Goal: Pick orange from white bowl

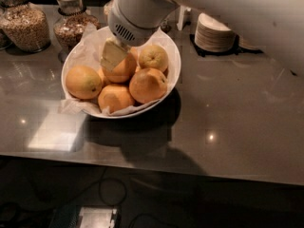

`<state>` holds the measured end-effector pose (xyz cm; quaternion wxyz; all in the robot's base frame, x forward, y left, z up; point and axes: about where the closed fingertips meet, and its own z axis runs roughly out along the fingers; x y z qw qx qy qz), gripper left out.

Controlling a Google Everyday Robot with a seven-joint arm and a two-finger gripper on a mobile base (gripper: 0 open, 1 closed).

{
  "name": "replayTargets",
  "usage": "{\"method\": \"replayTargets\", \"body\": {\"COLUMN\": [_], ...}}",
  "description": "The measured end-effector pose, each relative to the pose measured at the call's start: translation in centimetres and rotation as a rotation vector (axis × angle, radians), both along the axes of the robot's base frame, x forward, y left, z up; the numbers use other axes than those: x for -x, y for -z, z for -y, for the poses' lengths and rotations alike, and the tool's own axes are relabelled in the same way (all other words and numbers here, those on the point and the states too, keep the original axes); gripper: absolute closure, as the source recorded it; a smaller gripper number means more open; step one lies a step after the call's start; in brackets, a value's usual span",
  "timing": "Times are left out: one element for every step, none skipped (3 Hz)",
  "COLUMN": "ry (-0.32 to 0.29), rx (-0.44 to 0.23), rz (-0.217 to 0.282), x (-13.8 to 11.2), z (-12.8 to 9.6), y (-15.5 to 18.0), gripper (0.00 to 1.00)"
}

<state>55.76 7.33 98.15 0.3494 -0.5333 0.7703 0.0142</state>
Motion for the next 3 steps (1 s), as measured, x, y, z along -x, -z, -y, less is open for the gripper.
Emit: {"method": "replayTargets", "body": {"ry": [0.002, -0.004, -0.020], "rx": [0.002, -0.007, -0.023], "rz": [0.001, -0.019, -0.048], "x": [-0.1, -0.4, -1.0], "z": [0.2, 0.0, -0.7], "y": [-0.2, 0.5, 1.7], "gripper": [0.12, 0.19, 0.21]}}
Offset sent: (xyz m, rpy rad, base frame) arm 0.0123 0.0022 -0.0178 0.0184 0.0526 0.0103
